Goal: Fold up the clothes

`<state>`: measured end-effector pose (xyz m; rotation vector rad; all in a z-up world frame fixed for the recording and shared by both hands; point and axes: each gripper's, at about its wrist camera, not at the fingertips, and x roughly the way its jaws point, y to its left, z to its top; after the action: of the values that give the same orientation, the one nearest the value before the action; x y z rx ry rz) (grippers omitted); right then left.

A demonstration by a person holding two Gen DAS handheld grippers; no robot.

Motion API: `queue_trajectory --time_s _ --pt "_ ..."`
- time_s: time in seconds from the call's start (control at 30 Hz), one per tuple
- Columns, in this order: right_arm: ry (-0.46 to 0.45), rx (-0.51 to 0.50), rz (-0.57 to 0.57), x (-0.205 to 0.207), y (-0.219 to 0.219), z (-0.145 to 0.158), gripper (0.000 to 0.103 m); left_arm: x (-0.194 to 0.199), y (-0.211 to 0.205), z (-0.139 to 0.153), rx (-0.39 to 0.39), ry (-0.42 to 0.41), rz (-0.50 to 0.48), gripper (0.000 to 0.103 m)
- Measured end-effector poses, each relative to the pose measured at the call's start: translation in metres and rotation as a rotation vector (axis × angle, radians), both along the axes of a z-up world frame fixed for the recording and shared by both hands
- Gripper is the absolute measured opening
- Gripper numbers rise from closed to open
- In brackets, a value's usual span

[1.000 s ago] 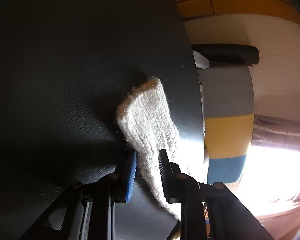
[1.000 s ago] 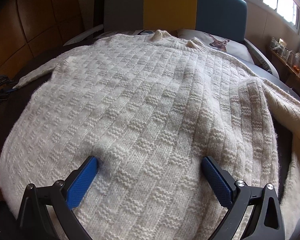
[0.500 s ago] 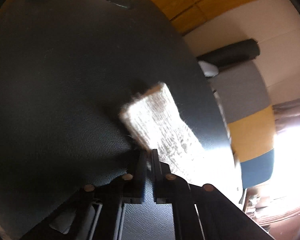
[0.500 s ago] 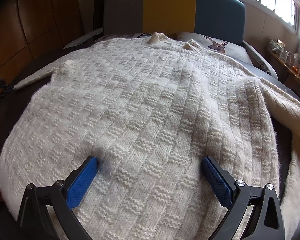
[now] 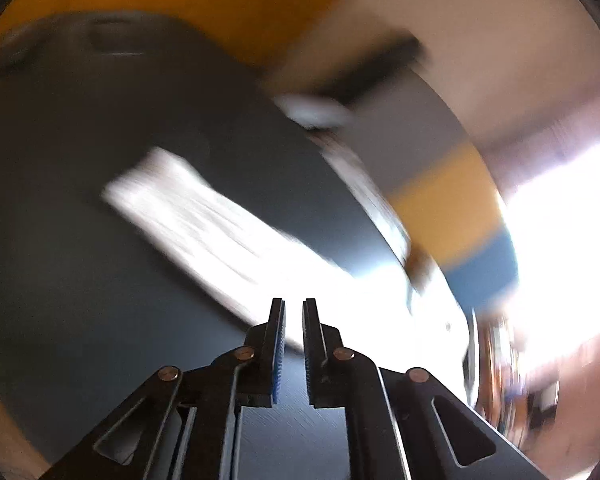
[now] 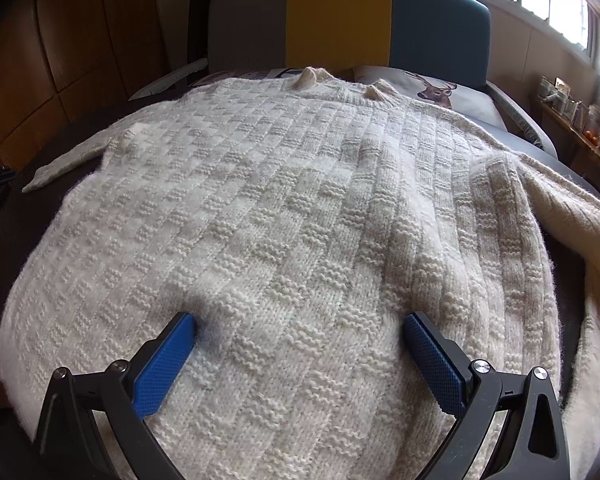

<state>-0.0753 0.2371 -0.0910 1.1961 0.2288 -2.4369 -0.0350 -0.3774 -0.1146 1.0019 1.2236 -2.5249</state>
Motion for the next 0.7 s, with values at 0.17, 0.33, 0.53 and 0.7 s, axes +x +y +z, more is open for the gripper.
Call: queue_trajectory --time_s 0.17,0.33,0.53,0.7 --pt "-0.003 -0.004 0.0 0.0 0.001 0.001 0.103 -0.032 0.172 -0.002 -0.057 -0.001 -0.466 0.008" --pt "-0.033 -0.07 0.012 0.006 0.015 0.017 0.103 -0.061 0.296 -0.012 -0.152 -0.027 -0.721 0.008" --pt "-0.097 -0.415 -0.003 0.043 0.107 0.058 0.103 -0.029 0.336 -0.026 -0.275 -0.072 -0.786 0.008" --pt "-0.218 -0.421 0.007 0.068 0.126 0.028 0.103 -0.02 0.316 -0.062 -0.307 -0.104 -0.791 0.009"
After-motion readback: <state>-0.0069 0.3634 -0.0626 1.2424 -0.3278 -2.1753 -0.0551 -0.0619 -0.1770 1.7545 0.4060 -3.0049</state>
